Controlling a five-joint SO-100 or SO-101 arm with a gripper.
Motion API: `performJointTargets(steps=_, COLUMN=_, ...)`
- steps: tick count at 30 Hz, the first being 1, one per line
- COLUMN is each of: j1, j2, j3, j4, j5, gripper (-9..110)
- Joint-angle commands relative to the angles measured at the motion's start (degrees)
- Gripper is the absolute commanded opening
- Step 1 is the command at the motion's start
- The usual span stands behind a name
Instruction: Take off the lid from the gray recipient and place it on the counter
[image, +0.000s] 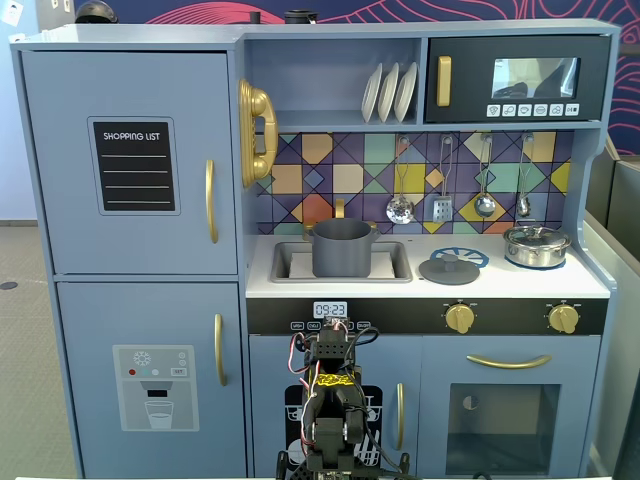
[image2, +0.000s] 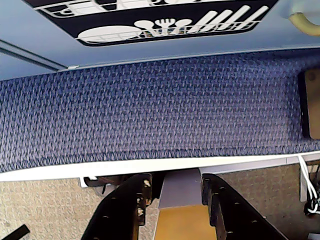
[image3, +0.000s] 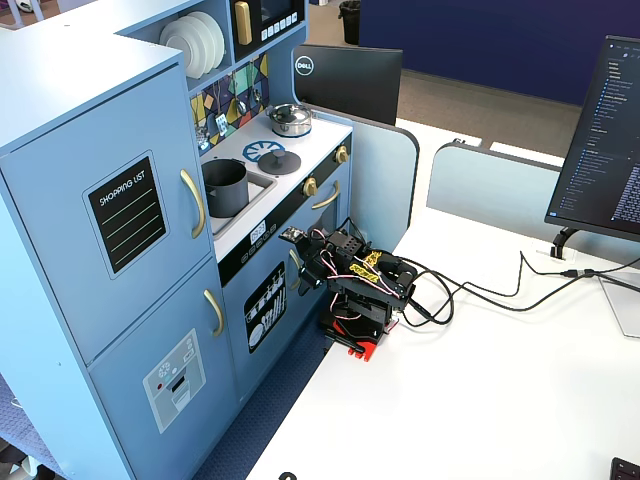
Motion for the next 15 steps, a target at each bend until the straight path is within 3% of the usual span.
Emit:
performJointTargets(steps=1, j1=1.0, j2=-0.4, j3=-0.1, j4=10.0, j5=1.8, gripper=5)
performJointTargets(steps=15, j1=1.0, j2=-0.4, j3=-0.1, j4=10.0, j5=1.8, gripper=8)
